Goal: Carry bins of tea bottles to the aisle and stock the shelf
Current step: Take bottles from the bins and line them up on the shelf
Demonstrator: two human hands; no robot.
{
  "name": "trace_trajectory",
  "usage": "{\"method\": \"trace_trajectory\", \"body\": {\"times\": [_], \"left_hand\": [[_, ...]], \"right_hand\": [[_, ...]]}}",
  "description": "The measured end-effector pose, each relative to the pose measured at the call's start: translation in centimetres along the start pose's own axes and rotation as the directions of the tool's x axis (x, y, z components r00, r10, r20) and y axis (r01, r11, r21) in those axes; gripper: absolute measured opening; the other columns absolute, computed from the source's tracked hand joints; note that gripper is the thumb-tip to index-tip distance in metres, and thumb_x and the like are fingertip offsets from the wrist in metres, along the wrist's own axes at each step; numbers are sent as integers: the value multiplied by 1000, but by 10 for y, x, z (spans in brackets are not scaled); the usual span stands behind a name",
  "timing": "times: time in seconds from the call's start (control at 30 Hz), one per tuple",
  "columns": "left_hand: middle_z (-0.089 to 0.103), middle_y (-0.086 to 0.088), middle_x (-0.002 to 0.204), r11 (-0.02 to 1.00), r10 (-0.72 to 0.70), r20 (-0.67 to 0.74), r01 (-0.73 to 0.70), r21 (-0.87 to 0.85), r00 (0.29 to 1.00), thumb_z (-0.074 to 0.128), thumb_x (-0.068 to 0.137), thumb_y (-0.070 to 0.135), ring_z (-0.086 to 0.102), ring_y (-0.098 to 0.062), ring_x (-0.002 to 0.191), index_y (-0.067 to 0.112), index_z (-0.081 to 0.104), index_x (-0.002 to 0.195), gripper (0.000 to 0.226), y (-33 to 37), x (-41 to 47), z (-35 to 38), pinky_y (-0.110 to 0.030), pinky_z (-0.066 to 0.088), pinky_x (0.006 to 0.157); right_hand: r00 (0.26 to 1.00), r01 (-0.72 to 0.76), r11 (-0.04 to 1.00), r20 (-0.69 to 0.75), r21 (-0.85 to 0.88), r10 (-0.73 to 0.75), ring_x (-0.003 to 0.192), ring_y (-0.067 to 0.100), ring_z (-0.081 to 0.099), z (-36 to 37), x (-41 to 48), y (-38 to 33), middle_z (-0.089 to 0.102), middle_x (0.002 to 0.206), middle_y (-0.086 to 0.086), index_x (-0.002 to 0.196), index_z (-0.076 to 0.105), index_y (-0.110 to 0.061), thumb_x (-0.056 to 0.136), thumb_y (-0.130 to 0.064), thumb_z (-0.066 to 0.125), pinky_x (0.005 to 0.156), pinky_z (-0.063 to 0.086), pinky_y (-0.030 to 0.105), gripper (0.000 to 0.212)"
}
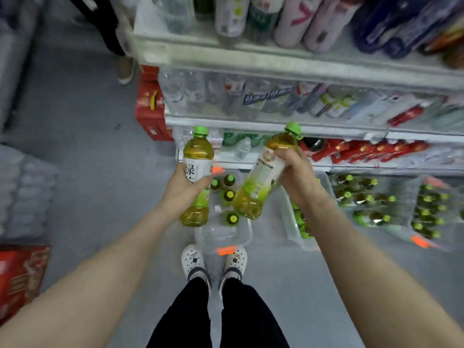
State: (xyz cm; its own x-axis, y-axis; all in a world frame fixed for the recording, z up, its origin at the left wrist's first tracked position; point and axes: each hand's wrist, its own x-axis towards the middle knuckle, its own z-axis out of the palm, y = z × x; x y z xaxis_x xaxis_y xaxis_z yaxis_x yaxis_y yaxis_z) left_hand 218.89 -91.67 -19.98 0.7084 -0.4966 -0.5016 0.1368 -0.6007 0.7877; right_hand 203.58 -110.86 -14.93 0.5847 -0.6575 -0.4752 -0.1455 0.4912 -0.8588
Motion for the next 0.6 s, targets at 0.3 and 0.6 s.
{"method": "trace_trajectory", "body": {"times": [0.3, 0.6], "left_hand": [[68, 3, 109, 956, 294, 79, -294, -9, 952, 74, 68, 55, 65, -17, 101, 18, 51, 121, 69, 146, -55, -41, -37, 51, 90], [57, 1, 125, 817, 573, 154, -576, -31, 805, 65, 69, 62, 56, -18, 115, 21, 41, 131, 78, 259, -96, -71, -34, 45, 95]], "right_hand": [[982, 171, 985, -79, -3, -171, 95, 24, 69, 23, -72, -127, 70, 106, 9, 120, 51, -16, 71, -27, 84, 92, 54, 43, 60], [937, 343, 924, -9, -171, -349, 81, 20, 62, 48, -122, -249, 65, 89, 4, 112, 56, -13, 53, -28, 76, 77, 47, 40, 63]]}}
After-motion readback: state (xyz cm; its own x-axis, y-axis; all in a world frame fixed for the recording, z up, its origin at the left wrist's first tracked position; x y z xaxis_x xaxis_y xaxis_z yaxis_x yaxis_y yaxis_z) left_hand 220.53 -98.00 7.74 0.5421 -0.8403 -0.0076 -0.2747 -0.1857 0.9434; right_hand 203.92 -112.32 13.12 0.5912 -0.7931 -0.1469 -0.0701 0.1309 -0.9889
